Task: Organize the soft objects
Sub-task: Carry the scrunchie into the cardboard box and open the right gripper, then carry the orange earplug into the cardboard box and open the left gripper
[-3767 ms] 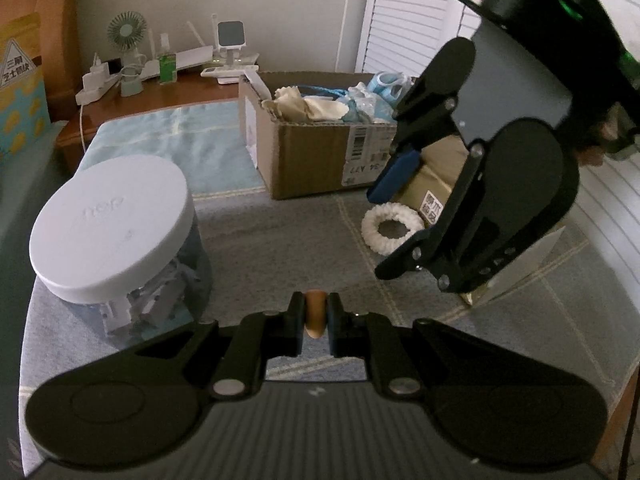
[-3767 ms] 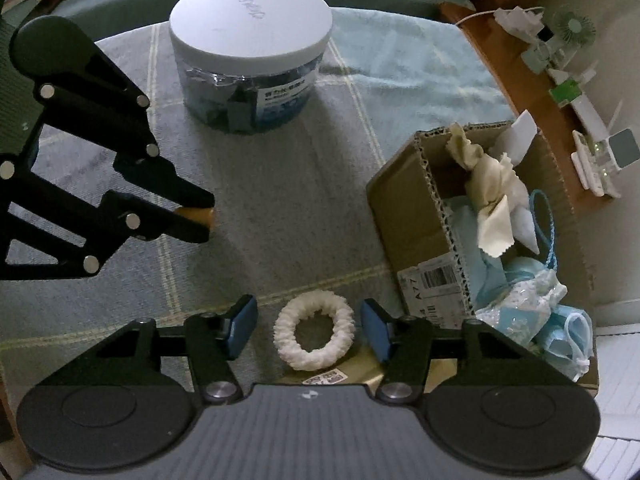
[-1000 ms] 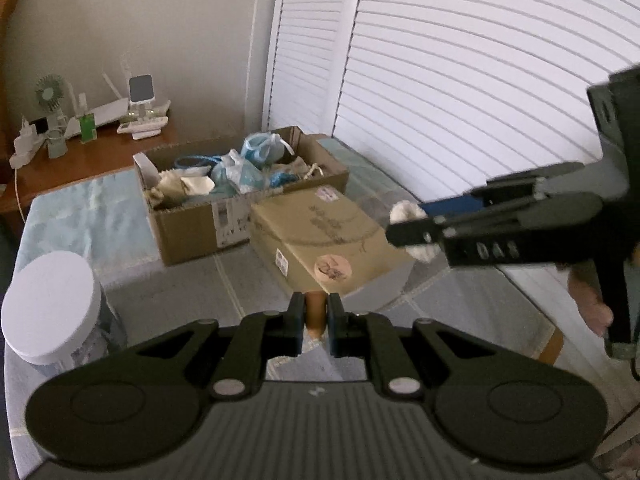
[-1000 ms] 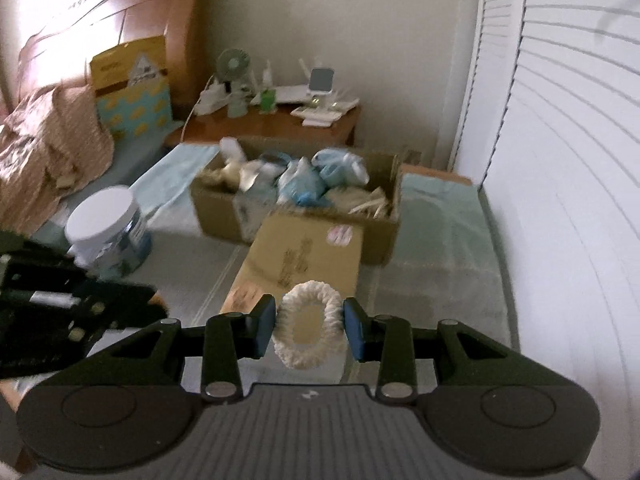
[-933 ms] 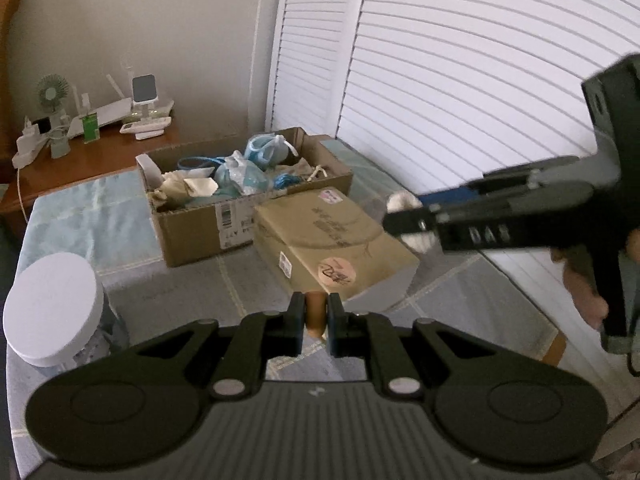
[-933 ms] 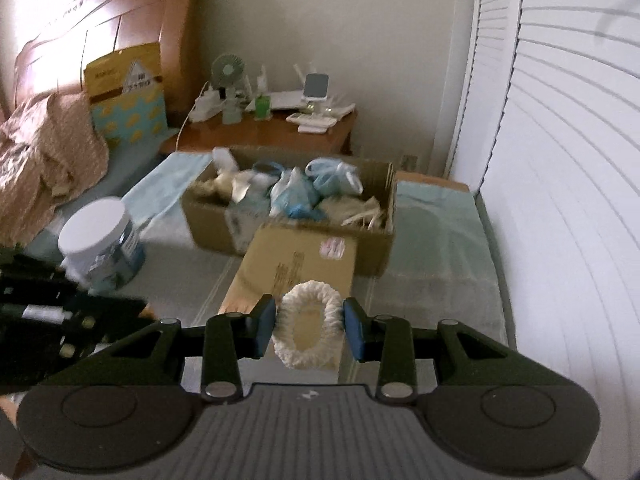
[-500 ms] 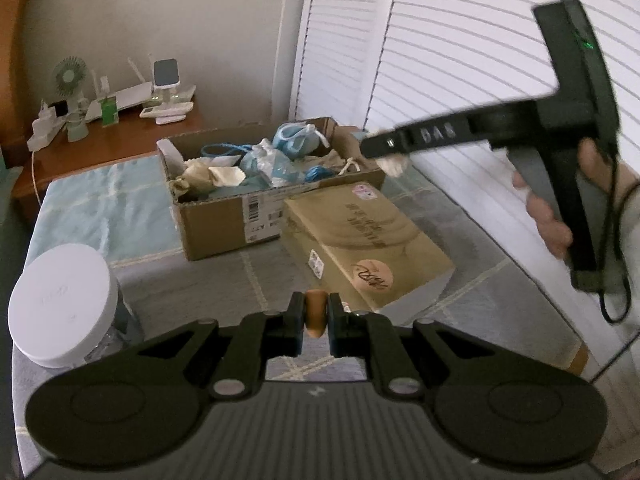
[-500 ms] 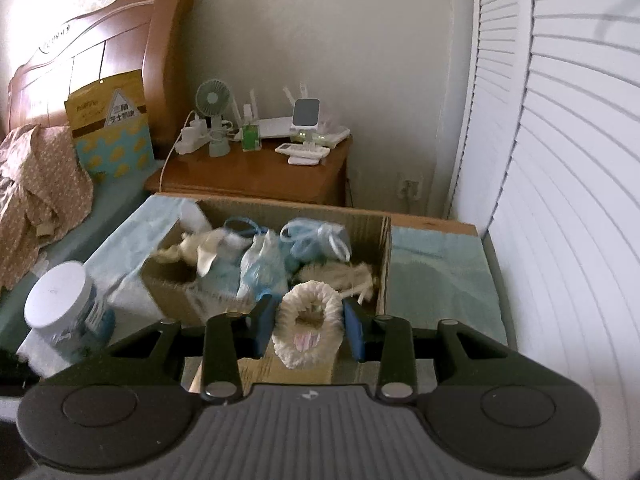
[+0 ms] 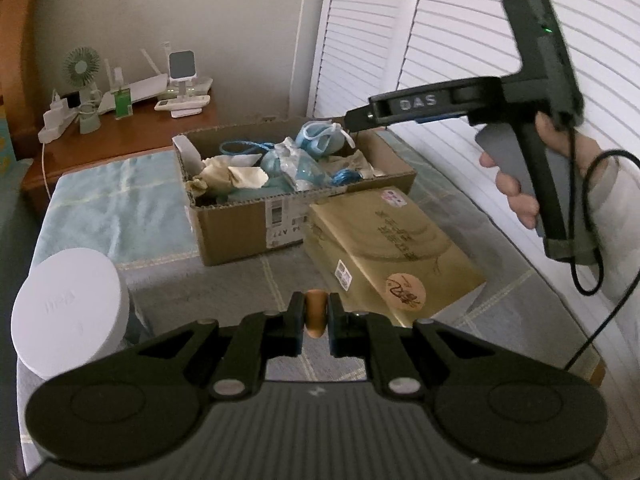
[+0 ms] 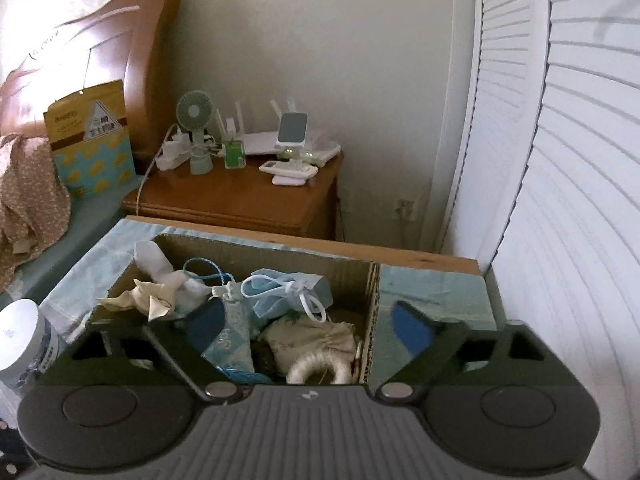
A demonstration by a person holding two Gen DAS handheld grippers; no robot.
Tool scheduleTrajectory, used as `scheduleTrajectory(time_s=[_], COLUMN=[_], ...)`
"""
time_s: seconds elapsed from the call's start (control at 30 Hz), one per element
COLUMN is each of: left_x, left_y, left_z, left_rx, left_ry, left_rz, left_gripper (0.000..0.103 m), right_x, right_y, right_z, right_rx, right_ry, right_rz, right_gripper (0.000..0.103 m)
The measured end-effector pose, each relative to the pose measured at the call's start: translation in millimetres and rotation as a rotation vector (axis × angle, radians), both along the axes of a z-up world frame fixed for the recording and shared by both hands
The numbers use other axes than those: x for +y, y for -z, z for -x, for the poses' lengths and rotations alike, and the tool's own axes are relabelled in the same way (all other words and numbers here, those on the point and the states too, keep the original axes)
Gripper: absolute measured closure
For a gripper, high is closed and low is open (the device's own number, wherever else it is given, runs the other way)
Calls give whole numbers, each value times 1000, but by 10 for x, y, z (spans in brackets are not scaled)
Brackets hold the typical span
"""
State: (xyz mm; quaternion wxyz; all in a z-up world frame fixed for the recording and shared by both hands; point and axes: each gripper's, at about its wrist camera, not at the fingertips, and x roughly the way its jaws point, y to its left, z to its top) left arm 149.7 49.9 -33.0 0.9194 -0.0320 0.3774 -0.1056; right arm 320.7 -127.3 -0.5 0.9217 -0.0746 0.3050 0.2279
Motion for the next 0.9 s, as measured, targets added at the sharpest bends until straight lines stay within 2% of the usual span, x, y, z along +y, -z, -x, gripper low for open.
scheduleTrajectory(time_s=[0.03,0.17,0.5,0.9], left_x=[-2,-22,-73,-121], left_y=[-2,-42,-180,-323], left_z=[-10,-39,-198,-737], left_rx=[0,-12,-53,-97], left_ry=[0,7,27,29], left_rz=[-2,-17,-39,-65], left_gripper=[94,94,93,93], right_x=[-18,-79,-135,-230], right_y=[-4,-31,-13,62], right_z=[23,157,805,1339], right_rx=[-2,18,55,88], right_ry=[1,12,83,99], right_rz=[-7,-20,46,55], right_gripper=[0,0,0,0])
